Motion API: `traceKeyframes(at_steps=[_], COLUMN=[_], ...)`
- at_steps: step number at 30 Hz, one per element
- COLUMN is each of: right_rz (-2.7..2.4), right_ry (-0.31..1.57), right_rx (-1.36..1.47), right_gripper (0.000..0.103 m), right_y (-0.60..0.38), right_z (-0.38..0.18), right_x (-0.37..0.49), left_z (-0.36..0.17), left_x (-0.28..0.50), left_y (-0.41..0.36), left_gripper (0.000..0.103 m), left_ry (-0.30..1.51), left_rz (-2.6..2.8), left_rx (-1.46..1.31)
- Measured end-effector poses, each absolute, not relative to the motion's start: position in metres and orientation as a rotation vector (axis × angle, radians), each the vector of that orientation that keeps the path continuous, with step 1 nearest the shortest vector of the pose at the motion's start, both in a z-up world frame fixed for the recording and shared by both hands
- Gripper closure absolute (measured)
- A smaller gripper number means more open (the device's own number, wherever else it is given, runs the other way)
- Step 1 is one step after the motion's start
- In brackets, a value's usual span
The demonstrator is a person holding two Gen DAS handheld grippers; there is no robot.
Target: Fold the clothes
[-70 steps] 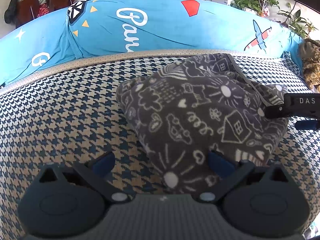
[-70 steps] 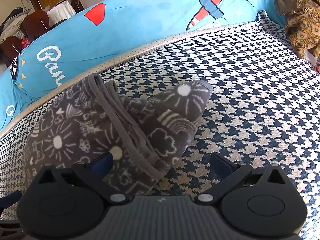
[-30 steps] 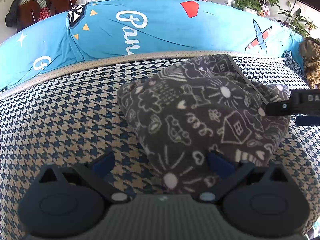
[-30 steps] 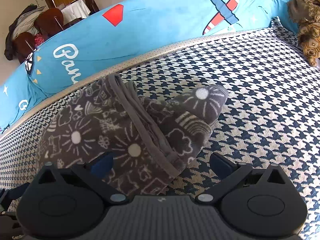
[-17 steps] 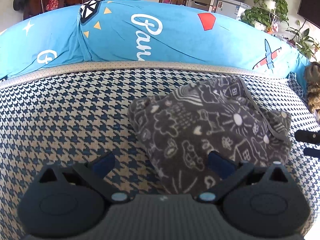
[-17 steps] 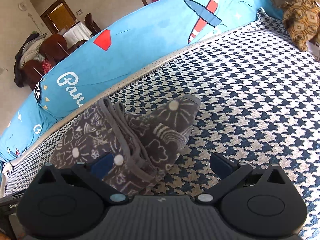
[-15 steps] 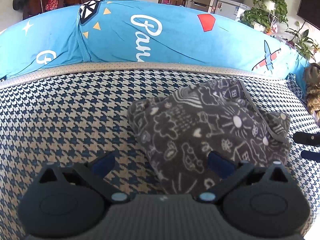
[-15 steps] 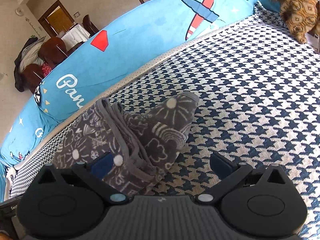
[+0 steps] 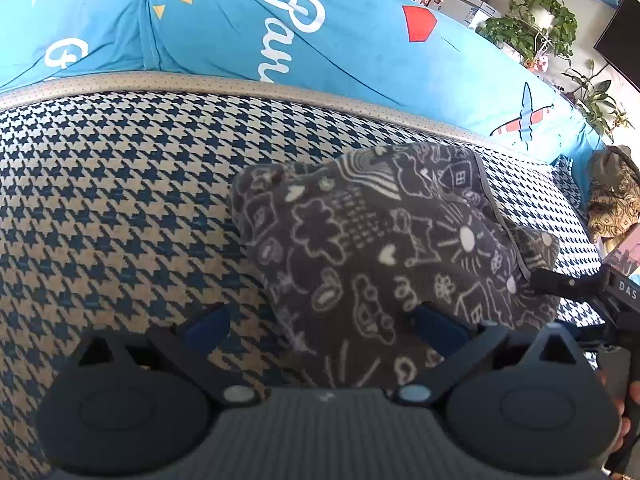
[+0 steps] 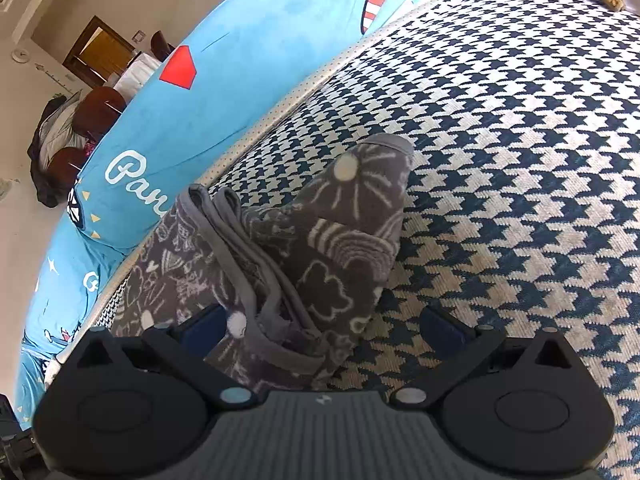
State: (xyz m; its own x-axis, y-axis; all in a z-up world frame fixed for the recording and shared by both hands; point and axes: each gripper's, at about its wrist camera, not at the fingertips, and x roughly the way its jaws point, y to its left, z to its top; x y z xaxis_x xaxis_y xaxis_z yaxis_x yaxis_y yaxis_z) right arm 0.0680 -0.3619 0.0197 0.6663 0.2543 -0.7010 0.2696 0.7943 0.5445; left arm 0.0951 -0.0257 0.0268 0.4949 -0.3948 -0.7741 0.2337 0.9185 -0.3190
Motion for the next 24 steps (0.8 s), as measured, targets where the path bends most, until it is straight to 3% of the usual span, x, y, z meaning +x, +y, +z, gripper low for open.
traceKeyframes(at_steps=[15, 20, 24], right_rz=[0.072, 0.089, 0.097], right_ry=[0.786, 0.772, 0.762], right_rx=[0.543, 0.544, 0.535], right_gripper=[0.0, 0.005, 0.014], right_y=[-0.323, -0.317, -0.314], right_z=[0.012, 0.012, 0.015], right_x=[0.088, 0.09, 0.089], left_z=[0.014, 0.01, 0.015], left_x=[0.107, 0.111, 0.107], left_y=[-0.043, -0.053, -0.062], left_gripper=[0.0, 0.0, 0.0], left_ry=[0.998, 0.989, 0.944], left_rz=[-0.467, -0.459, -0.444], left_rx=[-0.215, -0.206, -0.174])
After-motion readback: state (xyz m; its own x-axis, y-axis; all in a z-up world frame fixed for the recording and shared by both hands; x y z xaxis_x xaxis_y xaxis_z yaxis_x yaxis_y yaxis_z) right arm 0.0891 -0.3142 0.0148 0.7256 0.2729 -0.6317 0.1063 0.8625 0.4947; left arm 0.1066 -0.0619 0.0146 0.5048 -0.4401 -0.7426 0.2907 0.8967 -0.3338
